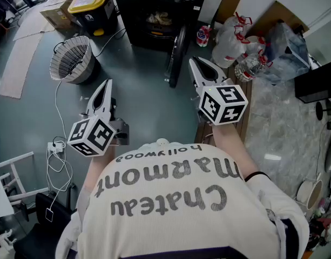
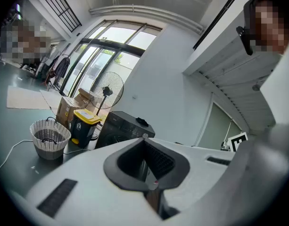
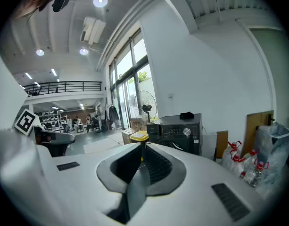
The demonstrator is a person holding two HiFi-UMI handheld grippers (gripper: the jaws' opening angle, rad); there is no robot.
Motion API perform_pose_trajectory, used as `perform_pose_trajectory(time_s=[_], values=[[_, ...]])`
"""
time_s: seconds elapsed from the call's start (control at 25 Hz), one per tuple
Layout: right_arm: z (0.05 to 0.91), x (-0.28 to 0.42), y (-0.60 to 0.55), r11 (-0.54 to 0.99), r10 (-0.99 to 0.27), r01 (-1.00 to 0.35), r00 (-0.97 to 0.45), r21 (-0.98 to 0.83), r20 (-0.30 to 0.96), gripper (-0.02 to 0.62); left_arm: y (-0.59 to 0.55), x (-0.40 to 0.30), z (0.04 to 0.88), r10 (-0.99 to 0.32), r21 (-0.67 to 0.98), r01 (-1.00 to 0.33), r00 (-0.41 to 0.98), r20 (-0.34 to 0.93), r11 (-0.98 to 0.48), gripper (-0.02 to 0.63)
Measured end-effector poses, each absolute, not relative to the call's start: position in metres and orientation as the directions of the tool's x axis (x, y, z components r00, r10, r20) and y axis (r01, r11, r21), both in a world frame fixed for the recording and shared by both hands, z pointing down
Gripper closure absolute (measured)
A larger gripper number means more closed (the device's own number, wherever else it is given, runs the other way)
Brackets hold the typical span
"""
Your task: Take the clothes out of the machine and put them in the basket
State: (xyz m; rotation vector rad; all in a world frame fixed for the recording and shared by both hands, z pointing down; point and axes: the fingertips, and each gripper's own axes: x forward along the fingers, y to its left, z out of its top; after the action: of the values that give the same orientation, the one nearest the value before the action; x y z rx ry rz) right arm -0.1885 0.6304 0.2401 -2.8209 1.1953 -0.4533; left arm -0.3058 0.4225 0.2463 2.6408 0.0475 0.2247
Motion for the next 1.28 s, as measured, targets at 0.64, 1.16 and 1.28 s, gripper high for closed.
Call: perform_pose_trajectory(time_s=[0.64, 1.16, 1.28], values=[[0.254, -0.154, 0.588, -0.694, -0.719, -0.699, 0.656, -0.175, 0.229, 0.548, 0.376, -0.269, 0.259, 0.071, 0.48, -0.007, 0.987, 0.145, -0.877, 0.598], [0.253, -0.066, 0.466, -0.75, -0.655, -0.579, 0.716, -0.318, 0.24, 0.548, 0.239, -0.167, 0.24, 0.18, 0.442, 0.1, 0.973, 0.142, -0.891, 0.598], [0.257, -0.055, 0.433, -0.749, -0.656, -0.575, 0.716, -0.328, 0.241, 0.548, 0.207, -0.15, 0.243, 0.199, 0.43, 0.119, 0.969, 0.146, -0.895, 0.598]])
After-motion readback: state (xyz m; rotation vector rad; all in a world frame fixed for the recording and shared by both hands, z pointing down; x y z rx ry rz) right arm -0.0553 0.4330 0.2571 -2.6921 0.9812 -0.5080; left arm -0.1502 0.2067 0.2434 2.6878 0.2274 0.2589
